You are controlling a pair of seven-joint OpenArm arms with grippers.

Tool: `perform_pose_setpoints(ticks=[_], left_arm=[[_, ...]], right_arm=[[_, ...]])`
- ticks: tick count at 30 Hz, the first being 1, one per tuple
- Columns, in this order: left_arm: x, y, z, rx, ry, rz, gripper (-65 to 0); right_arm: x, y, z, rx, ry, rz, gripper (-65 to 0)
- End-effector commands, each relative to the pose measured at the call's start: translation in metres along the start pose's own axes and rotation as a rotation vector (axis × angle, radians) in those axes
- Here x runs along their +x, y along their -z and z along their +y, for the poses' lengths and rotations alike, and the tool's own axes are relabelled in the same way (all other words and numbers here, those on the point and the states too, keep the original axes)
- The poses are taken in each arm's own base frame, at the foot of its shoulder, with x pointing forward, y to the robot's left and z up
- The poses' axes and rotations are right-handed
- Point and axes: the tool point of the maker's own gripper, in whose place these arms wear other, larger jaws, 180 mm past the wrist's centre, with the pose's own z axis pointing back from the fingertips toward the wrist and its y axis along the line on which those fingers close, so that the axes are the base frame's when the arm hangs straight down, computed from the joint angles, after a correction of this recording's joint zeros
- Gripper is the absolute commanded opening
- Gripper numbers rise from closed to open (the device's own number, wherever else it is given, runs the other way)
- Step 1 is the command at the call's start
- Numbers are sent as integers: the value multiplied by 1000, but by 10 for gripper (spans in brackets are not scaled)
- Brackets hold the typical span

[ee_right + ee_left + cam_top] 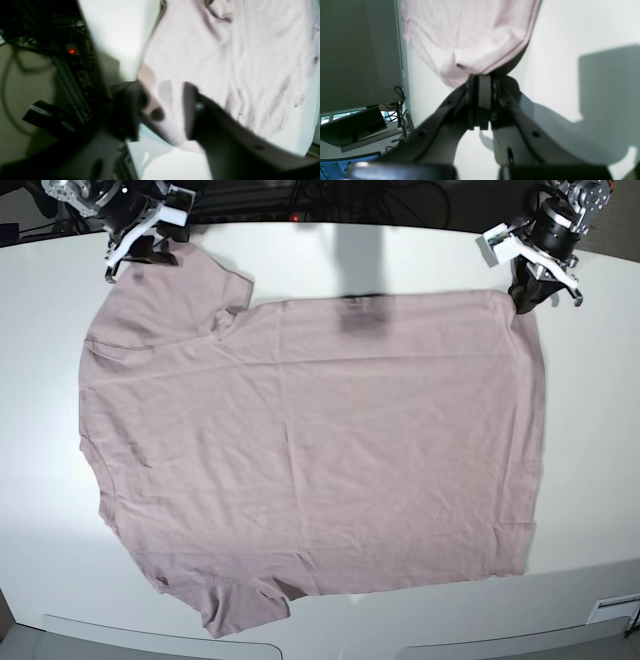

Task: Fold the T-shirt properly
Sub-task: 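Lift the hem corners with both grippers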

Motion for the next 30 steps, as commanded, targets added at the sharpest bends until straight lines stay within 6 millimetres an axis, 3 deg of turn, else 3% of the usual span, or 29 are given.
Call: perform_pose_setpoints(ticks=[1, 4, 8, 13, 24, 30], left_arm=[[-4, -9, -42, -175, -12, 21, -650], [-6, -9, -42, -176, -11, 29, -650], [-8, -9, -41, -175, -8, 38, -650], [-12, -10, -39, -172, 3, 44, -650], [-36, -14, 16, 52, 88, 82, -650], [-34, -14, 36, 143, 100, 73, -650]], right_arm=[[-15, -2, 12, 58, -25, 62, -502], [-18, -2, 13, 62, -26, 80, -646], [-21, -3, 15, 68, 2, 97, -650], [-32, -8, 16, 75, 168, 197, -650], [5, -21, -47, -173, 237, 113, -650], [2, -28, -75, -291, 299, 139, -650]])
